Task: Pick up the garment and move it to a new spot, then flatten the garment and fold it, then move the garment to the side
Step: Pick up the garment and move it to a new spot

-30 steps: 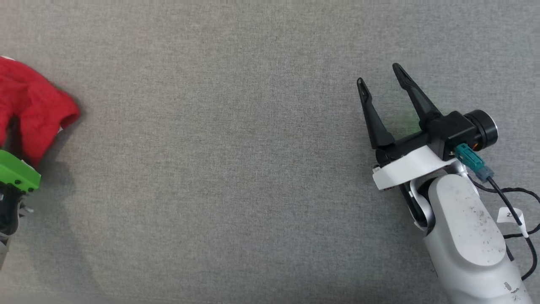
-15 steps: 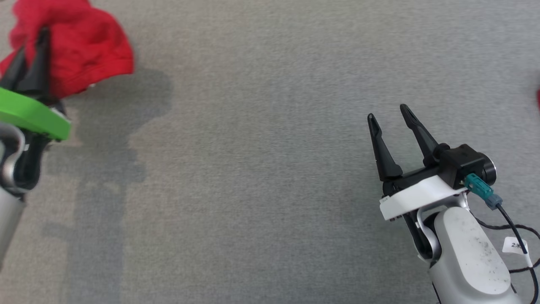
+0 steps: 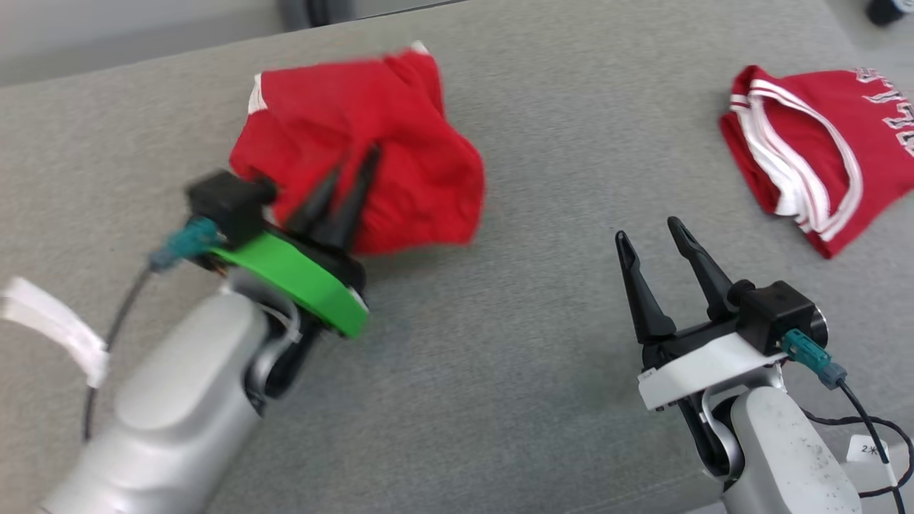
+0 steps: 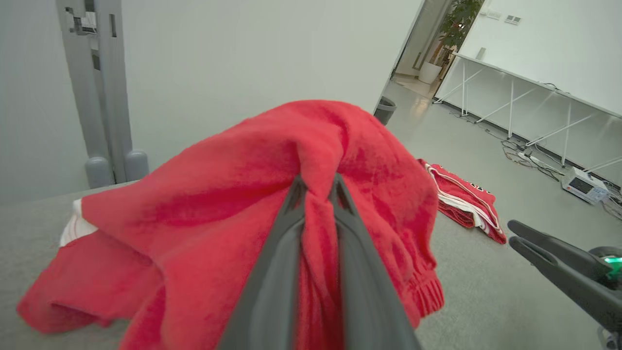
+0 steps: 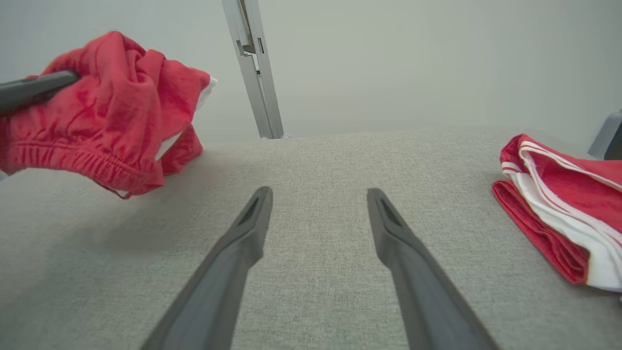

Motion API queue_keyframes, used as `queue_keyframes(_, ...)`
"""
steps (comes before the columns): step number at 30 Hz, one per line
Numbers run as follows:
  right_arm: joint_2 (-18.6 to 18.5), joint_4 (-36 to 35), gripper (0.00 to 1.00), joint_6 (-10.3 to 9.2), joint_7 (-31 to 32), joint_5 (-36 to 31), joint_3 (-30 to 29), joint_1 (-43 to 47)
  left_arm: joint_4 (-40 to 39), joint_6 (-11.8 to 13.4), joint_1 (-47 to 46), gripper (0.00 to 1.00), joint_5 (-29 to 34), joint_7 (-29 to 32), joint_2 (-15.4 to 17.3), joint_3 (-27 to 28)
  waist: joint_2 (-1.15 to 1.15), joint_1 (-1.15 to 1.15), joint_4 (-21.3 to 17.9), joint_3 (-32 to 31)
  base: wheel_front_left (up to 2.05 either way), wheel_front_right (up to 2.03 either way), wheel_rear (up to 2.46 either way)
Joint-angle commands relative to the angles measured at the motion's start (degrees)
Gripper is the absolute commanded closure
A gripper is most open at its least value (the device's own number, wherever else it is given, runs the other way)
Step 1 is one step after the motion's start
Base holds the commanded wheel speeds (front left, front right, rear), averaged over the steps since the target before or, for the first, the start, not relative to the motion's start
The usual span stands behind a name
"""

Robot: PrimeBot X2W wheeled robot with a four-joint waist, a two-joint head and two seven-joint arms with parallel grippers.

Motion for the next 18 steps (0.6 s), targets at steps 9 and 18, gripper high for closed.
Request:
queue_keyframes(9, -0.15, -0.53, 0.00, -0.09, -0.02, 0.86, -0.69, 2.12, 5.75, 0.11, 6.41, 0.00, 4.59, -0.15, -3.88, -2.75, 0.00, 0.00, -6.00, -1.30, 0.00, 0.00, 0.00)
queue_keyframes(18, -0.16, 1.27, 0.00, -0.09, -0.02, 0.25, -1.78, 2.97, 7.43, 0.11, 17.77, 0.00, 11.91, -0.15, -4.32, 11.22, 0.00, 0.00, -1.47, -4.50, 0.00, 0.00, 0.00)
